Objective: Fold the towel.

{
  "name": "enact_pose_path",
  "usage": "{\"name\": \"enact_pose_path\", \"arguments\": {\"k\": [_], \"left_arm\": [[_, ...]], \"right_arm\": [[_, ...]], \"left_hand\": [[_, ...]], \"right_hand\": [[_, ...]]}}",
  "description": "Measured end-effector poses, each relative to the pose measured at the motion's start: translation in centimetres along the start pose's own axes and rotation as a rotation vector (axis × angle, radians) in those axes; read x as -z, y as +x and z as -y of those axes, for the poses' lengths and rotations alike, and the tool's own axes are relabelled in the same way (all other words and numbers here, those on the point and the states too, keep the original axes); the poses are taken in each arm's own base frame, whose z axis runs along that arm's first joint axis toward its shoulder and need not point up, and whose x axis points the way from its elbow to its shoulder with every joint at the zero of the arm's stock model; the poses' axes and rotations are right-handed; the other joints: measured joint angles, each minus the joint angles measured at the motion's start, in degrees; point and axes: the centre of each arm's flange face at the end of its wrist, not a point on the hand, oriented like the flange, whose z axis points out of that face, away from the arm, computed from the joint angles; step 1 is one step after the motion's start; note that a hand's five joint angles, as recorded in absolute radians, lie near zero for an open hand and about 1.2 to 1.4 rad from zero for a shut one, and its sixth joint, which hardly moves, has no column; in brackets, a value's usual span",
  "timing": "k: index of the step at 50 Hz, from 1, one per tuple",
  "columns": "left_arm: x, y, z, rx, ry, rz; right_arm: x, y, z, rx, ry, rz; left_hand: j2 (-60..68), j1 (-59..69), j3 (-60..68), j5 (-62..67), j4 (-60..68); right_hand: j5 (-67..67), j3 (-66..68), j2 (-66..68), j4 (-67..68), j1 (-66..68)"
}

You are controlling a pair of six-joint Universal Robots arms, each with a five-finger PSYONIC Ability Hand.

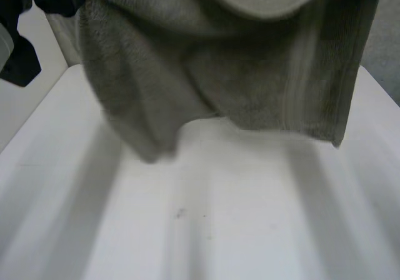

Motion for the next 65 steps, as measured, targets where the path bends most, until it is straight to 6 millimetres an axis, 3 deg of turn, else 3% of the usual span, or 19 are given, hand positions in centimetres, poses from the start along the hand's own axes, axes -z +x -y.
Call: {"name": "enact_pose_path", "arguments": {"k": [6,11,17,22,25,27,31,36,39,41,43,49,51,52,55,56,59,62,65], "left_arm": [[0.9,0.3,-3.0,-0.029,-0.108,-0.018],[1.0,0.5,-8.0,-0.079,-0.259,-0.035],[-1.0,-0.2,-15.0,-0.198,-0.427,-0.043],[-4.5,-1.2,-17.4,-0.266,-0.412,-0.025],[-7.5,-1.6,-16.5,-0.283,-0.315,-0.004],[-9.8,-1.8,-14.5,-0.286,-0.205,0.017],[-13.7,-2.2,-7.8,-0.27,0.11,0.072],[-14.7,-2.5,-0.3,-0.225,0.429,0.116],[-14.3,-2.6,1.4,-0.191,0.504,0.118],[-14.0,-2.8,1.0,-0.176,0.494,0.116],[-13.7,-3.1,0.0,-0.166,0.462,0.115],[-11.2,-4.2,-8.9,-0.158,0.167,0.105],[-9.6,-4.1,-12.4,-0.158,0.052,0.088],[-8.0,-3.9,-15.1,-0.157,-0.043,0.067],[-4.7,-3.3,-19.6,-0.155,-0.205,0.015],[-4.1,-3.2,-20.3,-0.154,-0.228,0.006],[-0.1,-2.2,-24.6,-0.16,-0.399,-0.066],[2.7,-1.5,-27.1,-0.181,-0.51,-0.119],[4.4,-1.0,-28.3,-0.204,-0.575,-0.156]], "right_arm": [[0.7,-1.2,-2.0,-0.006,-0.162,0.108],[-0.5,-3.5,-5.8,0.015,-0.308,0.245],[-4.0,-6.2,-10.8,0.02,-0.378,0.322],[-8.2,-6.8,-13.4,-0.002,-0.305,0.246],[-11.1,-6.1,-13.3,-0.017,-0.191,0.135],[-12.8,-4.9,-12.2,-0.03,-0.086,0.037],[-14.6,-1.3,-7.9,-0.095,0.171,-0.173],[-13.9,1.6,-3.9,-0.199,0.365,-0.278],[-13.1,1.5,-3.7,-0.238,0.359,-0.251],[-12.6,0.8,-4.3,-0.252,0.313,-0.206],[-12.1,-0.2,-5.3,-0.26,0.249,-0.147],[-9.5,-5.2,-10.3,-0.227,-0.045,0.128],[-8.4,-6.7,-12.0,-0.202,-0.128,0.204],[-7.6,-7.8,-13.4,-0.18,-0.189,0.257],[-5.6,-10.1,-16.4,-0.131,-0.307,0.358],[-5.3,-10.5,-16.9,-0.123,-0.324,0.372],[-2.8,-13.0,-20.4,-0.077,-0.439,0.468],[-0.9,-14.6,-22.6,-0.052,-0.509,0.521],[0.3,-15.3,-23.8,-0.037,-0.552,0.535]], "left_hand": [[0.0,0.05,0.02,0.01,0.0],[0.01,0.05,0.02,0.14,0.01],[0.02,0.05,0.03,0.14,0.02],[0.02,0.05,0.04,0.14,0.02],[0.03,0.05,0.07,0.14,0.03],[0.03,0.05,0.07,0.14,0.03],[0.04,0.05,0.08,0.14,0.03],[0.04,0.05,0.08,0.14,0.03],[0.04,0.05,0.08,0.14,0.04],[0.04,0.05,0.08,0.14,0.04],[0.04,0.05,0.08,0.14,0.03],[0.05,0.05,0.08,0.14,0.04],[0.05,0.05,0.08,0.14,0.04],[0.05,0.05,0.08,0.14,0.04],[0.05,0.05,0.08,0.14,0.04],[0.05,0.05,0.08,0.14,0.04],[0.05,0.05,0.09,0.14,0.04],[0.05,0.05,0.09,0.14,0.04],[0.05,0.05,0.09,0.14,0.04]], "right_hand": [[0.0,0.27,0.0,0.0,0.0],[0.0,0.27,0.0,0.0,0.0],[0.0,0.27,0.0,0.0,0.0],[0.0,0.27,0.0,0.0,0.0],[0.0,0.27,0.0,0.0,0.0],[0.0,0.27,0.0,0.0,0.0],[0.0,0.27,0.0,0.0,0.0],[0.02,0.27,0.0,0.0,0.0],[0.1,0.27,0.0,0.0,0.01],[0.1,0.27,0.0,0.0,0.0],[0.1,0.27,0.0,0.0,0.01],[0.1,0.27,-0.01,0.0,0.01],[0.1,0.27,-0.01,0.0,0.01],[0.1,0.28,-0.01,0.0,0.01],[0.1,0.28,-0.01,0.0,0.01],[0.1,0.28,-0.01,0.0,0.01],[0.1,0.27,-0.01,0.0,0.01],[0.1,0.28,-0.01,0.0,0.01],[0.1,0.28,-0.01,0.0,0.01]]}}
